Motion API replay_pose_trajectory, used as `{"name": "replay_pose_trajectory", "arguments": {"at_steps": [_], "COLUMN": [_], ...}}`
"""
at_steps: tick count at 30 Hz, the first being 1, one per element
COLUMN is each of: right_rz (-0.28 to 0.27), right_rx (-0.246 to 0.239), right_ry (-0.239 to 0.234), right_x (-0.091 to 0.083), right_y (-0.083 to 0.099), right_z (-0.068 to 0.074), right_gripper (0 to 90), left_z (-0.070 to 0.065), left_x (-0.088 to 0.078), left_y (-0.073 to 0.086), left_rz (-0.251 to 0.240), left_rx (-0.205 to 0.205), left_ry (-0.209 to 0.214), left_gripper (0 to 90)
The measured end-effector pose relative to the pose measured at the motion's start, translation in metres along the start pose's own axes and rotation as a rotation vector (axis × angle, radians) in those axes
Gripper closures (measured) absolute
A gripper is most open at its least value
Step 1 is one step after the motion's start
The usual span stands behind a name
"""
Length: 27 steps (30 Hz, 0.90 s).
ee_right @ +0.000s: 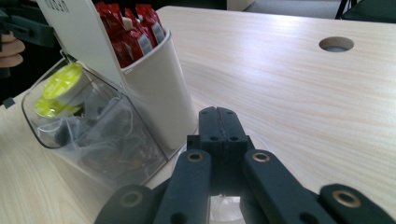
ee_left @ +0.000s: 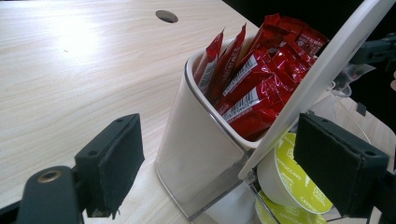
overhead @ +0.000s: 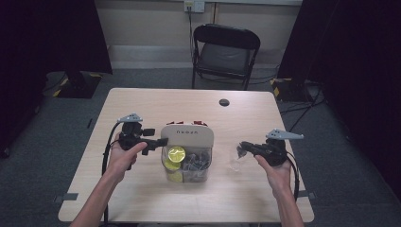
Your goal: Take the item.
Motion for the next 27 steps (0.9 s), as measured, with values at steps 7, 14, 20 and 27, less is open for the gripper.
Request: {"name": "replay_pose_trajectory", "arguments": {"at_steps": [7,14,20,27], "right_rz": [0.009,0.011,0.004,-0.007], "right_rx": [0.003,0.019,0.022,0.021], "right_ry": [0.003,0.017,0.033,0.054], "right_x": [0.002,0.003,0.002,-0.006], "right_y": [0.003,0.003,0.003,0.007], "right_z": [-0.002,-0.003,-0.002,0.003], "right_gripper": [87.7,77.8,68.9,58.5], "left_z": [0.0,0.001,0.002,0.003], "left_x": [-0.001,-0.002,-0.003,-0.005], "left_y": [0.0,0.001,0.001,0.002], "left_rz": [-0.002,-0.004,-0.003,-0.005], "left_rx": [-0.004,-0.003,-0.001,0.002], "left_ry": [0.001,-0.006,-0.009,-0.019], "left_gripper": [15.8,16.0,15.6,15.7]}}
Point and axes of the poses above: each handheld gripper's, and its own axes: x roughly forward along the jaws, y roughly out of its underside, z roughly to its left, the point moved 3 cm from there along x, roughly forward along the jaws, and after that the axes turned 3 degrees about -y, right-handed, at the moved point
